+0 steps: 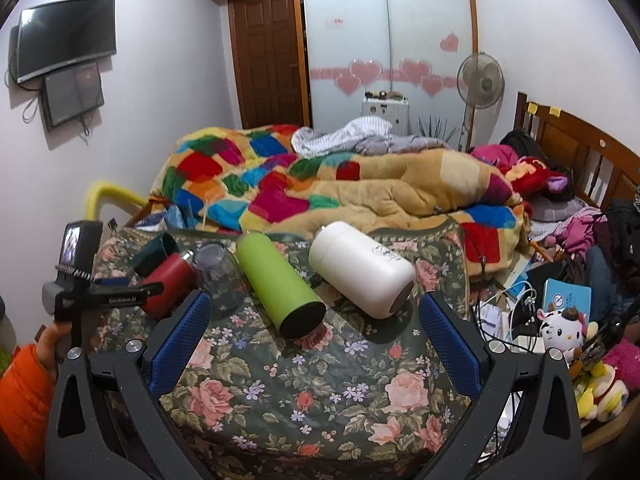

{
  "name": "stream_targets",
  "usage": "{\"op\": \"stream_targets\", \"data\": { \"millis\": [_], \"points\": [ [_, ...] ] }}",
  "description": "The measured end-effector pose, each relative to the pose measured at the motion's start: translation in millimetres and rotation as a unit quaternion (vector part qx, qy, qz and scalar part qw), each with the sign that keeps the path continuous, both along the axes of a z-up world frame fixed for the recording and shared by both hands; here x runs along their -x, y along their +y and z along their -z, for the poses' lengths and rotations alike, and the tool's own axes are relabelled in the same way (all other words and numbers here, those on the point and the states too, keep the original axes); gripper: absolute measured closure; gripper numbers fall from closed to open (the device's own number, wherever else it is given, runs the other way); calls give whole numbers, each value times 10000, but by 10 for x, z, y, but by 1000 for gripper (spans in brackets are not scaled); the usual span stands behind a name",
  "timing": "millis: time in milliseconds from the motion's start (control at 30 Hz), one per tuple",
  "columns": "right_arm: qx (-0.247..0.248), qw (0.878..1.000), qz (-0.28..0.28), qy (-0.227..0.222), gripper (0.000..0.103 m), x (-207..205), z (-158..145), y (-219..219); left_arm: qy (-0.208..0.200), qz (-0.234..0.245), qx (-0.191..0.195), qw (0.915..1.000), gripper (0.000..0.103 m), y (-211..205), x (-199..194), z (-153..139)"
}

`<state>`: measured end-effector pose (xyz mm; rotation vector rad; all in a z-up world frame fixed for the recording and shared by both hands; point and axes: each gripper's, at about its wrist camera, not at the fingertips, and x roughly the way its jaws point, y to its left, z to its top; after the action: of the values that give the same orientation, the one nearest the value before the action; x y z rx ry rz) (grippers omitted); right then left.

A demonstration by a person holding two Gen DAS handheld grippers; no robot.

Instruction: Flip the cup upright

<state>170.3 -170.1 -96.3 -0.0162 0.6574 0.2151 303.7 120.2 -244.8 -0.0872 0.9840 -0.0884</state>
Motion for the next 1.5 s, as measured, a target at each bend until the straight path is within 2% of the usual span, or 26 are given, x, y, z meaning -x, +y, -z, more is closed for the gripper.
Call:
{"op": "stream_targets", "data": {
  "millis": [133,333,467,667,933,1200,1367,1500],
  "points": [
    [59,9999,-30,126,0,-96,84,48,314,253,-26,9992,19,-46,-203,166],
    [110,9996,-103,236,0,-163,168,103,498,456,-95,9977,27,-85,-339,303],
    [161,9993,-145,302,0,-176,190,122,415,398,-276,9980,36,-92,-329,293],
    [177,9992,-182,323,0,-132,192,135,286,413,-443,9978,42,-191,-149,235],
    [247,9991,-214,279,0,-10,156,164,-52,264,-462,9986,42,-268,240,-27],
    [264,9994,-219,102,0,182,40,140,-569,172,-547,9967,42,-352,688,-521],
    [236,9995,-214,-32,0,309,-44,103,-982,337,-505,9933,42,-538,955,-877],
    [202,9995,-207,-138,0,403,-100,70,-1194,514,-405,9907,42,-741,1083,-1045]
  ]
}}
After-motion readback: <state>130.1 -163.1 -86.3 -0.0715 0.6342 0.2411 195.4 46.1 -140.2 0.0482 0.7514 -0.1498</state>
